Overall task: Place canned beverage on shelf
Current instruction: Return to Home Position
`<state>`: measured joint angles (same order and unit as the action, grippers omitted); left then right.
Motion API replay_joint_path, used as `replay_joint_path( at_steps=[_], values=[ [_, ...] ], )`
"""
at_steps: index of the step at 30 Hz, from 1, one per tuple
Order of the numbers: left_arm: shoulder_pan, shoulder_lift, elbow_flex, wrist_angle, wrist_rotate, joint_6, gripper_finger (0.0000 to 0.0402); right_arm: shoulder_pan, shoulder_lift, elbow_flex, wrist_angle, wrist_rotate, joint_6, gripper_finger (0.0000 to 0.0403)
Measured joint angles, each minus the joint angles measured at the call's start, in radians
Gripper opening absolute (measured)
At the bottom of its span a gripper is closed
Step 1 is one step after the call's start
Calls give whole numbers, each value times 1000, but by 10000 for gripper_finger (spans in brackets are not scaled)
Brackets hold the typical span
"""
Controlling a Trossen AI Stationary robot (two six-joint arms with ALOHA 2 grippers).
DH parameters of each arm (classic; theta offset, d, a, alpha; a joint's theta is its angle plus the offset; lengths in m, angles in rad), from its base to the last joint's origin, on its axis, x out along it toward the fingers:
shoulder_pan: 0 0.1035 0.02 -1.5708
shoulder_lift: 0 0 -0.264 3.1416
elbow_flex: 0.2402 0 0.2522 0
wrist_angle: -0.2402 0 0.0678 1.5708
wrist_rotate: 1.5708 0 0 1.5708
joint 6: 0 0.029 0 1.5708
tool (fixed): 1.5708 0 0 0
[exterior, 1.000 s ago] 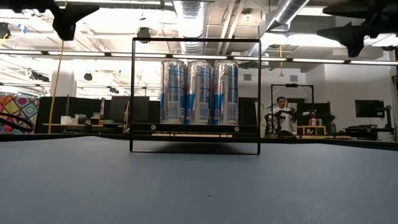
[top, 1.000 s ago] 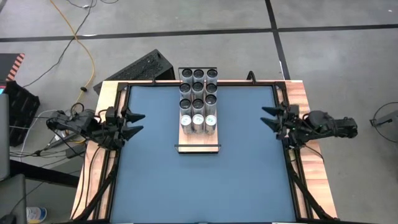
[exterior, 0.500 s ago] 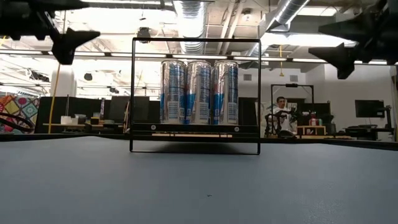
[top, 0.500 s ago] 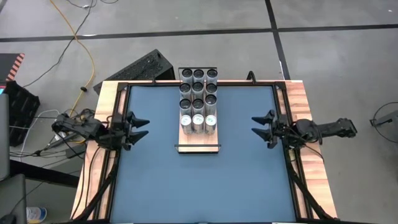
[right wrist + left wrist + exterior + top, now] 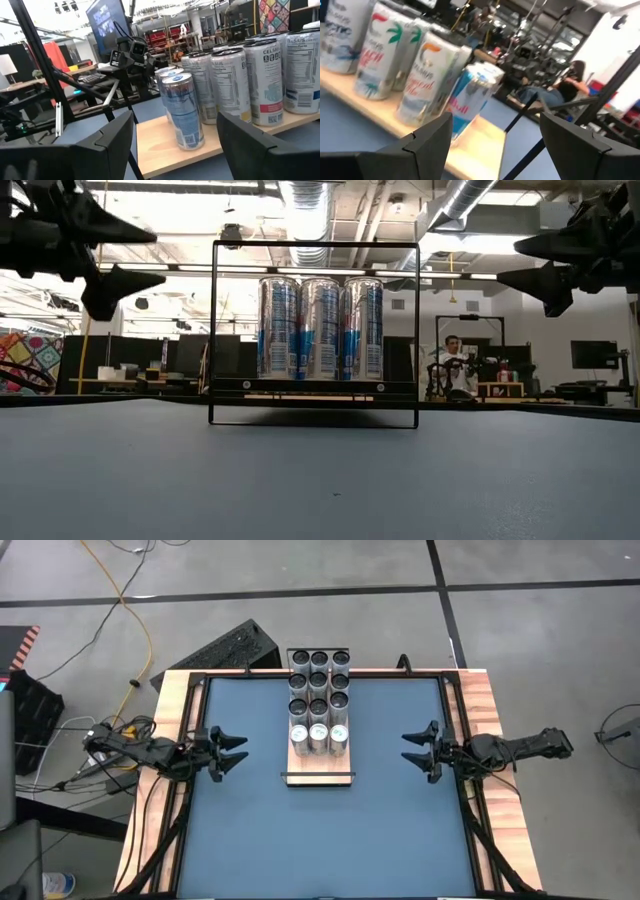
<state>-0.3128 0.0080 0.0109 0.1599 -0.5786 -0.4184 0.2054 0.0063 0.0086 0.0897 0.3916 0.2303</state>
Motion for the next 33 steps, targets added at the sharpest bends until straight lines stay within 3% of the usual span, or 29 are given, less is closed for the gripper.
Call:
replay_joint_path(
  at_steps=[16,20,33],
  values=[
    [0,-4,-2,-11,-18,91,283,0,1,-1,-20,0,-92,272],
    [0,-4,-3,-12,-36,62,283,0,21,-1,-23,0,-157,272],
    [0,-4,-3,-16,-35,40,283,0,27,-2,-23,0,-153,272]
  ],
)
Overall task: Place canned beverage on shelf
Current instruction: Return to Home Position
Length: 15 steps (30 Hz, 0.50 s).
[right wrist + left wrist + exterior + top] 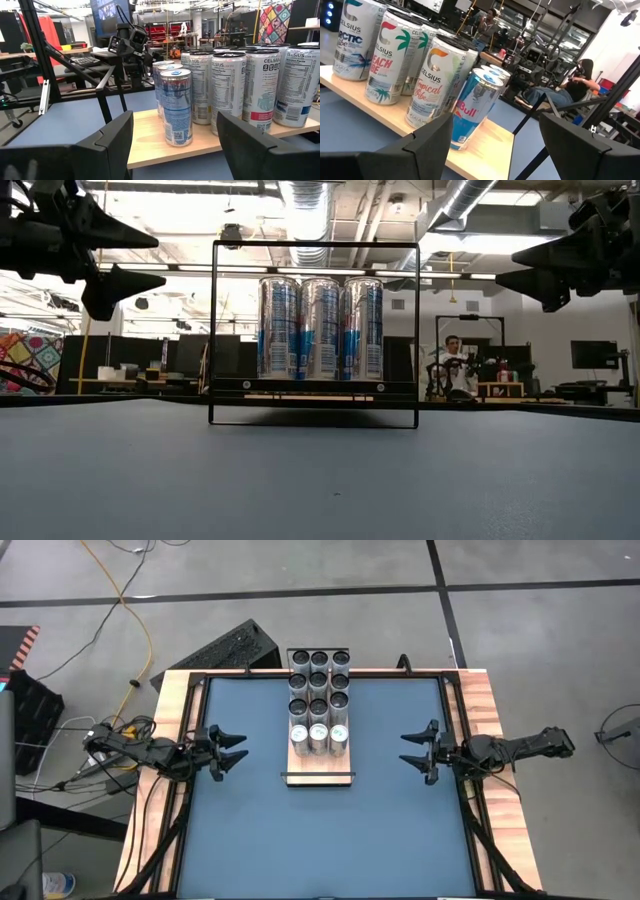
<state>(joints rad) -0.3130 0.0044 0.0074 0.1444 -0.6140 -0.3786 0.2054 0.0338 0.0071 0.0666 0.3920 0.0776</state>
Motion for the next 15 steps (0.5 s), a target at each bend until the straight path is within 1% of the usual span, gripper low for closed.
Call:
replay_joint_path(
  at_steps=[8,15],
  values=[
    [0,1,0,-59,1,1,283,0,0,0,-1,0,0,272],
    [0,2,-1,-53,2,1,283,0,0,-1,-1,0,0,272]
  ],
)
